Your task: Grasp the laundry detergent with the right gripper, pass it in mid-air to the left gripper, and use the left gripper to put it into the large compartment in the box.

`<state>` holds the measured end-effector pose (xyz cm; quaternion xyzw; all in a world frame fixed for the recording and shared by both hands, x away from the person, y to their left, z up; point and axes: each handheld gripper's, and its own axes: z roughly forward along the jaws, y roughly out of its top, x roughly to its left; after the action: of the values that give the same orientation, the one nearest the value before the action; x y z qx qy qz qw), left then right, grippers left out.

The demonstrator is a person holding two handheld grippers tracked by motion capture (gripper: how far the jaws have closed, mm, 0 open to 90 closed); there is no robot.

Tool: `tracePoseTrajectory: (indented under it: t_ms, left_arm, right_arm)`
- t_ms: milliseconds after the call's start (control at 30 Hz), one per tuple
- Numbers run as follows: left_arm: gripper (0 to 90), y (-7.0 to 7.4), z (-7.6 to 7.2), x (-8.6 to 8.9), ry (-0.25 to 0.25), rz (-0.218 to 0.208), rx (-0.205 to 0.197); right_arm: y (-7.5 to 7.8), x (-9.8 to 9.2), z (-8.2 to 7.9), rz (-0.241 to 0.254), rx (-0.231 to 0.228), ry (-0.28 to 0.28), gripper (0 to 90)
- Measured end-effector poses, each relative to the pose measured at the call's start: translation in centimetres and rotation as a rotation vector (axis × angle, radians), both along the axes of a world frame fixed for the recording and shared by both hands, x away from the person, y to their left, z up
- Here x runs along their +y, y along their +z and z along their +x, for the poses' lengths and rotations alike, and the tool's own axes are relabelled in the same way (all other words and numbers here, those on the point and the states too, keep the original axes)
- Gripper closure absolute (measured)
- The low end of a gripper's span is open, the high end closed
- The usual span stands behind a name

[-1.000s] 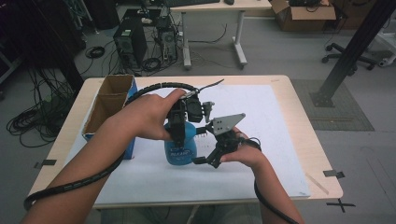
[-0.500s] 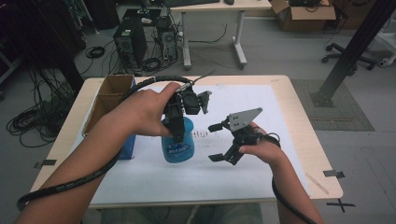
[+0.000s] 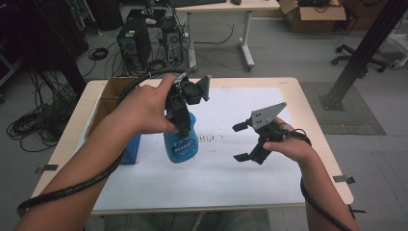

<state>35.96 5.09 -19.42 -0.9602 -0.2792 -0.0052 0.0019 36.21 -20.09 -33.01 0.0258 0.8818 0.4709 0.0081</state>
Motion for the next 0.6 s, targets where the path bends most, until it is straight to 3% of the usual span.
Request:
tracePoseTrajectory:
  t_ms: [267, 600]
  left_arm:
    - [38.3, 0.8, 0.6, 0.8, 0.087, 0.018, 0.001]
    - [38.3, 2.7, 1.6, 2.9, 0.249, 0.011, 0.003]
  right_arm:
    - [0.4, -1.1, 0.1, -0.032, 0.004, -0.012, 1.0]
    - [1.4, -2.1, 0.5, -0.080, -0.001, -0.016, 1.1]
